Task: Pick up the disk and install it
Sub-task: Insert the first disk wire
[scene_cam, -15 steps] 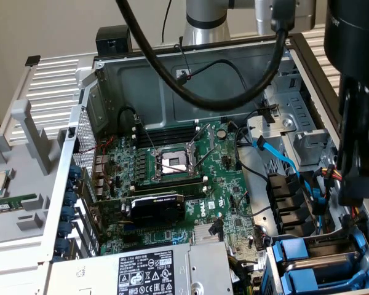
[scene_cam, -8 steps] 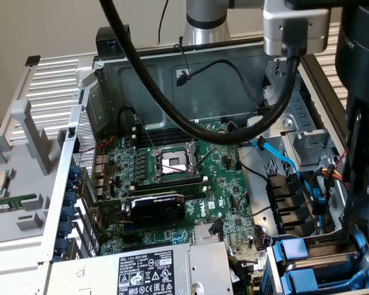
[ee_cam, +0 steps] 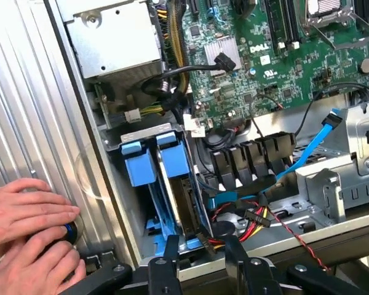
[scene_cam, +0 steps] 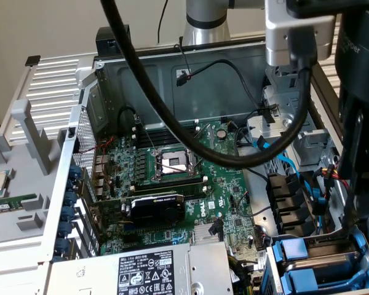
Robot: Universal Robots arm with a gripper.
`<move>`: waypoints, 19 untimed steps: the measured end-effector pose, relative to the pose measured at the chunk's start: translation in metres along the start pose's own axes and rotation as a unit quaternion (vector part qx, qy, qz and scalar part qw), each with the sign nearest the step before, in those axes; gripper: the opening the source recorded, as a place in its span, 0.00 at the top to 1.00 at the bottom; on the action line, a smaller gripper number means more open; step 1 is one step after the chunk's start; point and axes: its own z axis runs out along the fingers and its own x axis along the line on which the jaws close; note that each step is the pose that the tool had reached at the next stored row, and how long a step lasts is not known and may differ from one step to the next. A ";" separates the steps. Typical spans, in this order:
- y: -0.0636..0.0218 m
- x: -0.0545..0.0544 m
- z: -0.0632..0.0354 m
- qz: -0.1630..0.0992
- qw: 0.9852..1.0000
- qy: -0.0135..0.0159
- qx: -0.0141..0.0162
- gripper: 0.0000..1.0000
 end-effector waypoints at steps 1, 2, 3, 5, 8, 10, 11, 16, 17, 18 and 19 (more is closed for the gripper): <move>0.0000 0.000 0.0001 -0.009 1.000 -0.002 -0.001 0.57; 0.0000 0.000 0.0001 -0.018 1.000 -0.003 -0.002 0.57; 0.0000 0.000 0.0004 -0.027 1.000 -0.004 -0.003 0.57; 0.0001 0.000 0.0009 -0.043 0.999 -0.007 -0.005 0.57; -0.0007 0.001 0.0026 -0.051 0.999 -0.007 -0.009 0.57; -0.0019 0.002 0.0040 -0.056 0.998 -0.008 -0.012 0.57; -0.0027 0.002 0.0044 -0.059 0.998 -0.008 -0.012 0.57; -0.0066 0.001 0.0062 -0.085 0.996 -0.012 -0.016 0.57; -0.0074 0.001 0.0065 -0.088 0.996 -0.012 -0.016 0.57; -0.0083 0.001 0.0068 -0.092 0.996 -0.013 -0.016 0.57; -0.0092 0.001 0.0071 -0.094 0.995 -0.013 -0.017 0.57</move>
